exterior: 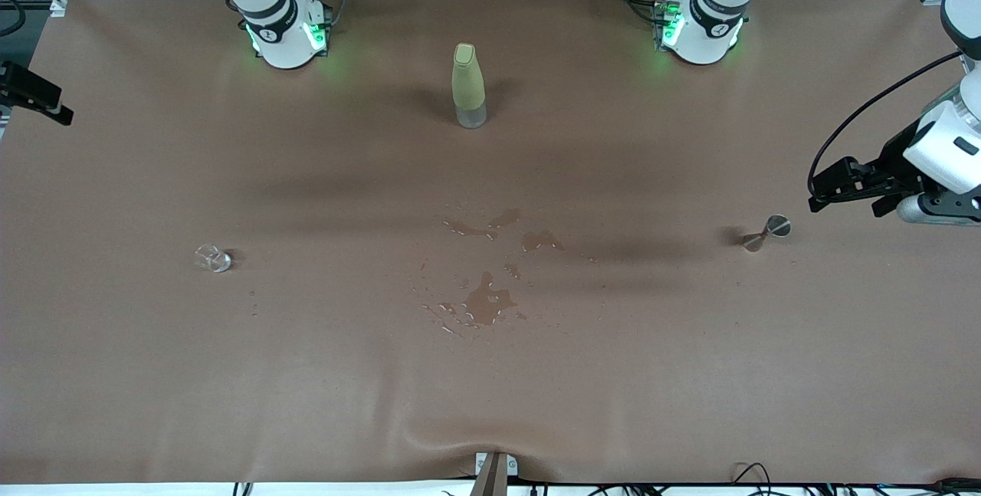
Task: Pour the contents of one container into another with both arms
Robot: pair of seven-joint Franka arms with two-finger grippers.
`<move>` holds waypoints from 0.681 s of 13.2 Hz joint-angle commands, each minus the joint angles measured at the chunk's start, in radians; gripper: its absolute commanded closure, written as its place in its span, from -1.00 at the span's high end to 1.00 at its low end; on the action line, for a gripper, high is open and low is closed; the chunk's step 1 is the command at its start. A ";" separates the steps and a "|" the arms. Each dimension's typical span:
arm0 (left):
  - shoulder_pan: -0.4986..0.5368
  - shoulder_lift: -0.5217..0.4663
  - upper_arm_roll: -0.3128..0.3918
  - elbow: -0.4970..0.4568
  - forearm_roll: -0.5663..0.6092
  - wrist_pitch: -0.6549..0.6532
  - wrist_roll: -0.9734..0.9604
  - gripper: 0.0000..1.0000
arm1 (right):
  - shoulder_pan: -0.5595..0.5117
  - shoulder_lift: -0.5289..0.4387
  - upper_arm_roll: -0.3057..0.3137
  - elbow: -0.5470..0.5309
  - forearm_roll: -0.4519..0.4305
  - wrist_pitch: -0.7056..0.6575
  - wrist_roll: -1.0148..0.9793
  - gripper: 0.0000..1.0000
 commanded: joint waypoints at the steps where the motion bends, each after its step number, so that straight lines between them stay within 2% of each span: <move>1: 0.003 -0.002 -0.003 0.006 -0.006 -0.014 -0.035 1.00 | 0.014 -0.002 -0.003 0.006 0.003 -0.011 0.009 1.00; 9: 0.003 -0.001 -0.003 0.006 -0.006 -0.014 -0.035 1.00 | 0.014 0.012 -0.003 0.006 0.005 0.023 0.008 1.00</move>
